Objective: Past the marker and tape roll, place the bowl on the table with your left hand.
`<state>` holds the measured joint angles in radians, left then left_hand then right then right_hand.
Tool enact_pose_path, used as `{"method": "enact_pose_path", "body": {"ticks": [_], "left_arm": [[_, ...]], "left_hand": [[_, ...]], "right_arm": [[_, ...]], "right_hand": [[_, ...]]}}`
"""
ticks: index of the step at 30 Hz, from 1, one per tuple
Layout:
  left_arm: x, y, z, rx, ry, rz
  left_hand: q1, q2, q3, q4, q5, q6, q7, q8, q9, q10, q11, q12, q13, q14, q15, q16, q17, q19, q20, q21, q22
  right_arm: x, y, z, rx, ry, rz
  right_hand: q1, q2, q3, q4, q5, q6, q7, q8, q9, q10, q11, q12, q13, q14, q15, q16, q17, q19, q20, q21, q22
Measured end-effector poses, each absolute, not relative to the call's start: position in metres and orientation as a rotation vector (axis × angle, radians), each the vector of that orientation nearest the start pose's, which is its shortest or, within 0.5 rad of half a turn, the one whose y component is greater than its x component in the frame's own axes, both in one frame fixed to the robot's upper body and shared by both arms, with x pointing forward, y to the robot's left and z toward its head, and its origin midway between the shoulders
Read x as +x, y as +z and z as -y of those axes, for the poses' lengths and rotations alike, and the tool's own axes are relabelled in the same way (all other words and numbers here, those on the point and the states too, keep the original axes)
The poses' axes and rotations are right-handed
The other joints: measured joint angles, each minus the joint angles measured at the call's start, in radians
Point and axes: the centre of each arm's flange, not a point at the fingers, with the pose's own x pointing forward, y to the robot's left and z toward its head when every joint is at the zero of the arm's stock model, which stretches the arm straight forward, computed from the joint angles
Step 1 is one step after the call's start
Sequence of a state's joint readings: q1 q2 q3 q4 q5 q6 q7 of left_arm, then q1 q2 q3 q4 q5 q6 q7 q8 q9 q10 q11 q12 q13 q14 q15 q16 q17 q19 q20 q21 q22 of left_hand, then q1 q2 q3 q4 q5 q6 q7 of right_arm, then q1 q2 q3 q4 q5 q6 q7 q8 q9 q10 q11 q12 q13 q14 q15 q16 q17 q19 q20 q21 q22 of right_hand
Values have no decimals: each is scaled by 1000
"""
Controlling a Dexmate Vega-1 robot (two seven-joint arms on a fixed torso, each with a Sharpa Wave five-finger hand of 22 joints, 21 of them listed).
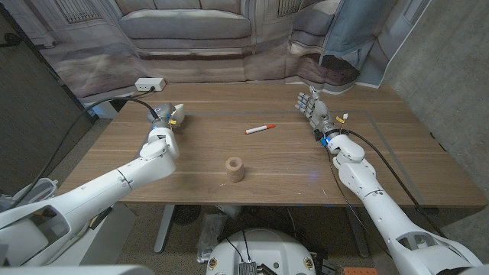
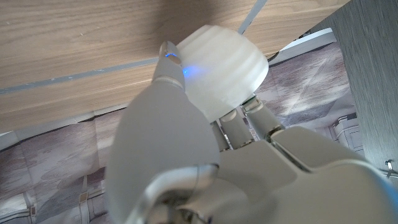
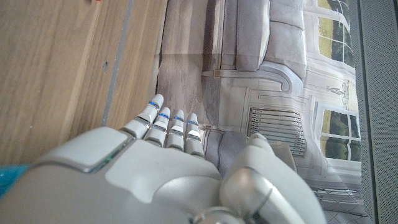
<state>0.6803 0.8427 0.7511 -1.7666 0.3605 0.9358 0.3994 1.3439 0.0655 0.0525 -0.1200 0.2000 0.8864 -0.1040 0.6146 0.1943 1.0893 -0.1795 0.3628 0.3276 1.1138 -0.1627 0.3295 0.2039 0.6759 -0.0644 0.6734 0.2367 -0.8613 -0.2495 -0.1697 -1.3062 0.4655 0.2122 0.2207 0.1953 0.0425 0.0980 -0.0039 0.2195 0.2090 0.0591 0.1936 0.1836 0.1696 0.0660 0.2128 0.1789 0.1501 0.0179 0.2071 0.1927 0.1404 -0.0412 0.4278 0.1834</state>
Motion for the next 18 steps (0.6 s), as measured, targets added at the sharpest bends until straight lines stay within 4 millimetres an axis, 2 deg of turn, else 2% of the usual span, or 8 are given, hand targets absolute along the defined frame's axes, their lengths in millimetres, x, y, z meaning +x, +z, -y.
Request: {"method": "enact_pose_path", "body": {"ticks": [14, 18], "left_arm": [[602, 31, -348, 1274, 676, 258], [602, 33, -348, 1250, 623, 283]], "left_hand": [[0, 0, 0, 0, -3, 0, 0, 0, 0, 0, 0, -4, 8, -1, -1, -9, 31, -11, -1, 8, 0], [1, -1, 0, 0, -3, 0, 0, 1, 0, 0, 0, -5, 15, -3, -3, -11, 49, -16, 2, 14, -3]], "right_arm": [[653, -15, 236, 96, 314, 634], [652, -15, 236, 95, 311, 636]], "right_hand": [[0, 0, 0, 0, 0, 0, 0, 0, 0, 6, 5, 0, 0, 4, -4, 0, 0, 5, 6, 0, 0], [0, 0, 0, 0, 0, 0, 0, 0, 0, 6, 5, 0, 0, 4, -4, 0, 0, 5, 5, 0, 0]]}}
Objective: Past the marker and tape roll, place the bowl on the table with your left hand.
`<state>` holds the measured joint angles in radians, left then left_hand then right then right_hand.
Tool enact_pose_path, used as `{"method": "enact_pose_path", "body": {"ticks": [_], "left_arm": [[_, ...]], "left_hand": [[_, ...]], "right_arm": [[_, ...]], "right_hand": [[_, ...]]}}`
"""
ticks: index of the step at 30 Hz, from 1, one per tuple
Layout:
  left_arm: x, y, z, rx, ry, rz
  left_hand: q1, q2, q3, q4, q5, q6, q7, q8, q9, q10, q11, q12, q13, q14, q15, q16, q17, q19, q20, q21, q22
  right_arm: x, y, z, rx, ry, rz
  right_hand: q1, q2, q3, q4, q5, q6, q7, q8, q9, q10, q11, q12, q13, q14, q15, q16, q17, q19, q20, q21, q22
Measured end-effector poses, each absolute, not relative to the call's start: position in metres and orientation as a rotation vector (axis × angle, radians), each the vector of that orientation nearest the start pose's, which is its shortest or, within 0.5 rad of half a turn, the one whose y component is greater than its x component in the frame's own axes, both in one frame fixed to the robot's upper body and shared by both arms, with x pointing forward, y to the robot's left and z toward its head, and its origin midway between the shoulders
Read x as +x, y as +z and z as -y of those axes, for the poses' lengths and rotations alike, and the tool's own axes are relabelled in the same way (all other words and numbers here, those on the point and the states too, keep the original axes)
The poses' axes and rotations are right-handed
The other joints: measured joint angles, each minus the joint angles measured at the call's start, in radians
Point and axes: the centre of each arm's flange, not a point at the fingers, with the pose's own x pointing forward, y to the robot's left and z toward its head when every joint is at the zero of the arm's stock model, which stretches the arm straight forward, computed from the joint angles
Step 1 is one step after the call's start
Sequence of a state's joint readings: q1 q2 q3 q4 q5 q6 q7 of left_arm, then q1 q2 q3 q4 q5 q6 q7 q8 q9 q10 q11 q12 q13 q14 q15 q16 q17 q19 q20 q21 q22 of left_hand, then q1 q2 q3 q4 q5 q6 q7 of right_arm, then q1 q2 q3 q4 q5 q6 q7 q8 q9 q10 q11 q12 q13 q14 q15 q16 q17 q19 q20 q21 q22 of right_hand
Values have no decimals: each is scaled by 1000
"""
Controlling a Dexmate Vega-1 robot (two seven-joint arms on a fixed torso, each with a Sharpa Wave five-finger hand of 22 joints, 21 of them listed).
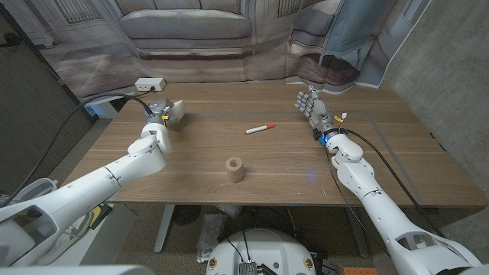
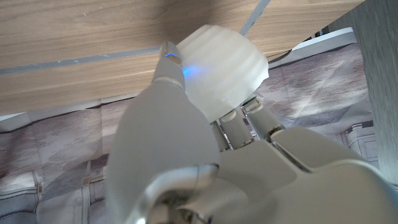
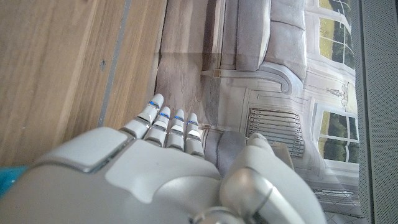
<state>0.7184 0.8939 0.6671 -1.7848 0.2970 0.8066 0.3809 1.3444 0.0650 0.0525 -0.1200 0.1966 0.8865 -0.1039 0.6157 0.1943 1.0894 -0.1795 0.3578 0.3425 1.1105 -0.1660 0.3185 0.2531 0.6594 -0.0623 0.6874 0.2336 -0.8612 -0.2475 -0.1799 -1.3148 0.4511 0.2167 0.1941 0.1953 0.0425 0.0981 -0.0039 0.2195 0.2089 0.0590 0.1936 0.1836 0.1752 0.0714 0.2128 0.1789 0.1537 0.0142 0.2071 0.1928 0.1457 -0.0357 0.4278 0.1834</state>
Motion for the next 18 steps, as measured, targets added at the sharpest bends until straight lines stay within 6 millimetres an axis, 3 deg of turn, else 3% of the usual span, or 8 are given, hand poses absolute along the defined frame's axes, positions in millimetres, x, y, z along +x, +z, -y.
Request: {"method": "enact_pose_path", "body": {"ticks": [18], "left_arm": [[588, 43, -345, 1202, 551, 343]], "left_hand": [[2, -2, -1, 1, 4, 0, 0, 3, 0, 0, 0, -7, 21, -1, -1, -6, 20, -8, -2, 12, -1]], "right_arm": [[645, -11, 238, 79, 315, 668]], "right_hand": [[0, 0, -4, -4, 0, 0, 0, 0, 0, 0, 0, 0, 0, 0, 0, 0, 0, 0, 0, -10, 0]]}}
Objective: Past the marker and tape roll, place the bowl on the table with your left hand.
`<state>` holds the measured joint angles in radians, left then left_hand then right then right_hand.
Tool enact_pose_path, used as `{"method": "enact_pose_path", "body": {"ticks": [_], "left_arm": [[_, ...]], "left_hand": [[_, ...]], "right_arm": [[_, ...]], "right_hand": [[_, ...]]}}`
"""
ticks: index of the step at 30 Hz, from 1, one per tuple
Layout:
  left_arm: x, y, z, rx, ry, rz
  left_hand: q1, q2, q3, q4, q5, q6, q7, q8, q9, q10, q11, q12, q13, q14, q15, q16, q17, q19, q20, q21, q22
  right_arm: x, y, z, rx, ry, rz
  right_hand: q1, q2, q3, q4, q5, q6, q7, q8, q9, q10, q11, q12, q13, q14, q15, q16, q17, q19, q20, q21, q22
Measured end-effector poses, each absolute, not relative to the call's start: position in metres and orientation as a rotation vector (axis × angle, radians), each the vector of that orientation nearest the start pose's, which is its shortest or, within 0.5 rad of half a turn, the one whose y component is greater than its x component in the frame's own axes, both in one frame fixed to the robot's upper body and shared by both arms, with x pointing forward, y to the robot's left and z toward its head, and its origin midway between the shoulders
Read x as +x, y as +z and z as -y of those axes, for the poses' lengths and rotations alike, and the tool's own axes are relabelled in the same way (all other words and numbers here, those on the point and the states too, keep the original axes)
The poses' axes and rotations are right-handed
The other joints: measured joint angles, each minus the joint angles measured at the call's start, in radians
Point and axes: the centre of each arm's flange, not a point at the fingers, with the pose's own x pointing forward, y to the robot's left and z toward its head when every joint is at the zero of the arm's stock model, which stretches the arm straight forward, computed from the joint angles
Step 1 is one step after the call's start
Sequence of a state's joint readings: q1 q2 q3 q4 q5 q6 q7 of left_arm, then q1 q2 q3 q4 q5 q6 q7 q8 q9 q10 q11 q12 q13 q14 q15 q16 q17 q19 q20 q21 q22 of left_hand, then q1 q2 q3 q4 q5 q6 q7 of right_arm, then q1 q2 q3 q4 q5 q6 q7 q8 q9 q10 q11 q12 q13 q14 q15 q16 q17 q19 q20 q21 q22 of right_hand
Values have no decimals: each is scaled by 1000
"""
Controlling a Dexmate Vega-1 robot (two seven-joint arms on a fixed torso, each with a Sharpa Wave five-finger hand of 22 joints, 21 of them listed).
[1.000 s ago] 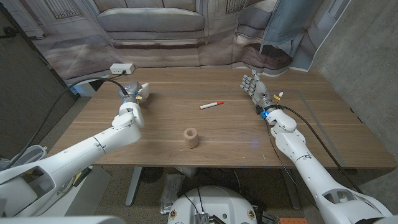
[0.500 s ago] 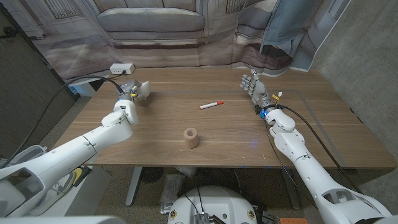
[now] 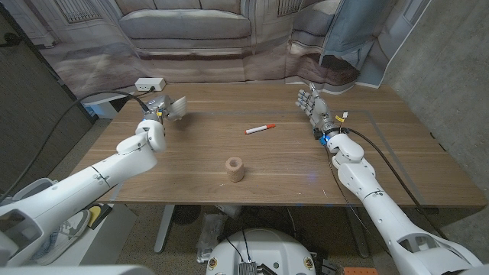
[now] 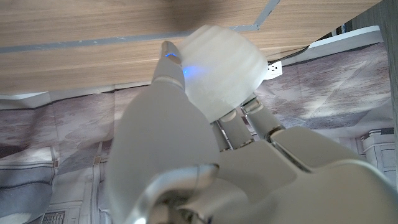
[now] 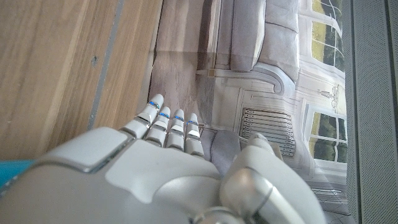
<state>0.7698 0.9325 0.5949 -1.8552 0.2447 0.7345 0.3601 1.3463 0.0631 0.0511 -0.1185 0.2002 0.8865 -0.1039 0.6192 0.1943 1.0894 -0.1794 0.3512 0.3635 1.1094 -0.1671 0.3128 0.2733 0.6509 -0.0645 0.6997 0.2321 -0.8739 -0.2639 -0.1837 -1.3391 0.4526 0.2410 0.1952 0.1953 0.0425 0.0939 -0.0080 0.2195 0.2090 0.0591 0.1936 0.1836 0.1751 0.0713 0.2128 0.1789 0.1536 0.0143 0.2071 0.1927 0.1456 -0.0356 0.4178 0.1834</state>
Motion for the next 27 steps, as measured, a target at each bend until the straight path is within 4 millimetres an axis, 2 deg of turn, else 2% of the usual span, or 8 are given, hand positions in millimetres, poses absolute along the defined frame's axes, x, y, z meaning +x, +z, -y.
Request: {"method": "enact_pose_path", "body": {"ticks": [11, 17, 27], "left_arm": [[578, 42, -335, 1194, 533, 365], [570, 43, -329, 1197, 525, 378], [561, 39, -329, 1192, 499, 395]], "left_hand": [[1, -1, 0, 0, 0, 0, 0, 0, 0, 0, 0, -1, 1, 0, 0, -4, 9, -5, 5, 11, -5], [0, 0, 0, 0, -1, 0, 0, 0, 0, 0, 0, -5, 14, -2, -2, -6, 34, -11, 0, 11, -5], [-1, 1, 0, 0, -3, 0, 0, 0, 0, 0, 0, -6, 15, -2, -2, -11, 38, -16, 5, 18, -9]], "right_arm": [[639, -10, 243, 59, 333, 683], [637, -8, 244, 50, 340, 678], [634, -10, 245, 48, 332, 663]], "right_hand": [[0, 0, 0, 0, 0, 0, 0, 0, 0, 0, 0, 0, 0, 0, 0, 0, 0, 0, 0, 0, 0], [0, 0, 0, 0, 0, 0, 0, 0, 0, 0, 0, 0, 0, 0, 0, 0, 0, 0, 0, -4, 0], [0, 0, 0, 0, 0, 0, 0, 0, 0, 0, 0, 0, 0, 0, 0, 0, 0, 0, 0, -7, 0]]}}
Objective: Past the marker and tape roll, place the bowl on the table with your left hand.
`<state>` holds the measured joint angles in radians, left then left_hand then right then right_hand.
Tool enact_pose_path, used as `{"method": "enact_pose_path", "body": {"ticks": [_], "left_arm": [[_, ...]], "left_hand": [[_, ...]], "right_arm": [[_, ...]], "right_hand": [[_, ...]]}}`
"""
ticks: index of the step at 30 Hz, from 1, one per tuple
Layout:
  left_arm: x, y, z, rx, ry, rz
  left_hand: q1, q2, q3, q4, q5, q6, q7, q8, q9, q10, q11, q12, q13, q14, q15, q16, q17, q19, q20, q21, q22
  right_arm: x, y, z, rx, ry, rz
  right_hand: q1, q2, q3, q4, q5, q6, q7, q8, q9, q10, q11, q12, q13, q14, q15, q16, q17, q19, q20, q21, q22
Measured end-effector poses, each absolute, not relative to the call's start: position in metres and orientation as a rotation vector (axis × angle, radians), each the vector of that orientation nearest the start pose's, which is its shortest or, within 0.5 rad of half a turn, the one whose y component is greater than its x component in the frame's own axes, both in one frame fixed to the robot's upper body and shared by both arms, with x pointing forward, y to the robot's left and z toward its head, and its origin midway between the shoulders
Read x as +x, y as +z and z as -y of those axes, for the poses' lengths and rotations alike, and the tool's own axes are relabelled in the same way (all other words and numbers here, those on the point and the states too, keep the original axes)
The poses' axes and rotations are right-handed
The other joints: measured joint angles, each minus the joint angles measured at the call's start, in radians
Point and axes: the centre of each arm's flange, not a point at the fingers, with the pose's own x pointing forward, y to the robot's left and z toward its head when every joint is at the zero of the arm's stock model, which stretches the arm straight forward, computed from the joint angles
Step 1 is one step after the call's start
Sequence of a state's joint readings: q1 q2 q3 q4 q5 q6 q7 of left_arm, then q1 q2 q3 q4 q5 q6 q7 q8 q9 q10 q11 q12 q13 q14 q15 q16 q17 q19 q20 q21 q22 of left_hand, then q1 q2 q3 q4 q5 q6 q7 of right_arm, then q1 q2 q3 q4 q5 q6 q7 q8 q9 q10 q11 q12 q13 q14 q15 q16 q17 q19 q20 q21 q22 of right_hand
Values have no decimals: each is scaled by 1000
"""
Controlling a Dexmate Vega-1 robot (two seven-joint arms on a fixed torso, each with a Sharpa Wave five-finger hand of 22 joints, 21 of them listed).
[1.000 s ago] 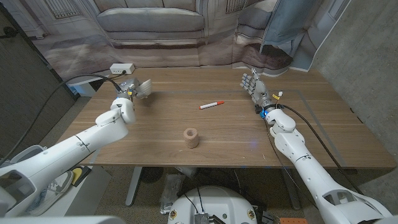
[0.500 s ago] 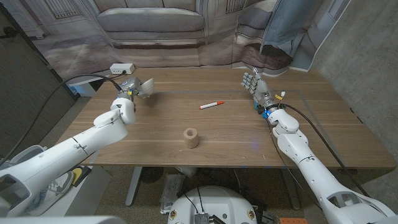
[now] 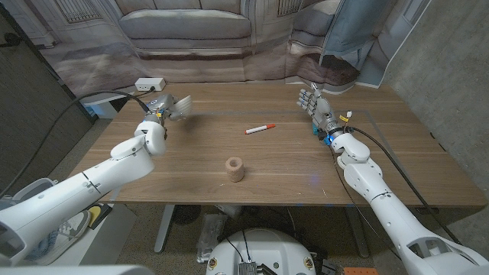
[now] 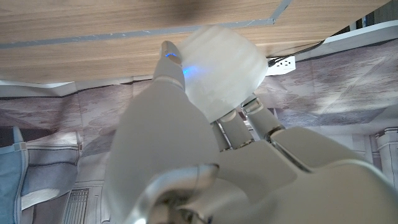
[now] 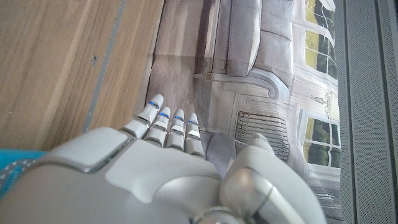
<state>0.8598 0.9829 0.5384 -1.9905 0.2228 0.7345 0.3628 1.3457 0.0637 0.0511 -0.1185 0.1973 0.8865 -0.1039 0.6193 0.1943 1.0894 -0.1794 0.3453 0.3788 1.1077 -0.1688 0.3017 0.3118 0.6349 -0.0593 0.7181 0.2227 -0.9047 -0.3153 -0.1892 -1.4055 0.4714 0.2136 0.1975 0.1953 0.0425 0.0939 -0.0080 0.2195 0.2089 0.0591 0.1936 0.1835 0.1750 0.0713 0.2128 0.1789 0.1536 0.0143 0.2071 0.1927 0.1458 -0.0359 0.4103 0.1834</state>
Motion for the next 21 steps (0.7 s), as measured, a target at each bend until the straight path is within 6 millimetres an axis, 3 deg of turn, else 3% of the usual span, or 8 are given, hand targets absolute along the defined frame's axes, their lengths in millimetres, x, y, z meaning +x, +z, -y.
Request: {"method": "enact_pose_path", "body": {"ticks": [1, 21], "left_arm": [[560, 38, -329, 1192, 495, 395], [545, 20, -339, 1181, 463, 403]], "left_hand": [[0, 0, 0, 0, 0, 0, 0, 0, 0, 0, 0, 0, 0, 0, 0, -4, 36, 0, 0, 0, 0], [0, 0, 0, 0, 3, 0, 0, 0, 0, 0, 0, -7, 22, 0, 0, -9, 45, -13, -2, 16, -4]], "right_arm": [[634, -10, 245, 49, 330, 661], [619, -20, 241, 52, 300, 661]], "right_hand": [[0, 0, 0, 0, 0, 0, 0, 0, 0, 0, 0, 0, 0, 0, 0, 0, 0, 4, -4, 0, 0], [0, 0, 0, 0, 0, 0, 0, 0, 0, 0, 0, 0, 0, 0, 0, 0, 0, 3, -3, -4, 0]]}}
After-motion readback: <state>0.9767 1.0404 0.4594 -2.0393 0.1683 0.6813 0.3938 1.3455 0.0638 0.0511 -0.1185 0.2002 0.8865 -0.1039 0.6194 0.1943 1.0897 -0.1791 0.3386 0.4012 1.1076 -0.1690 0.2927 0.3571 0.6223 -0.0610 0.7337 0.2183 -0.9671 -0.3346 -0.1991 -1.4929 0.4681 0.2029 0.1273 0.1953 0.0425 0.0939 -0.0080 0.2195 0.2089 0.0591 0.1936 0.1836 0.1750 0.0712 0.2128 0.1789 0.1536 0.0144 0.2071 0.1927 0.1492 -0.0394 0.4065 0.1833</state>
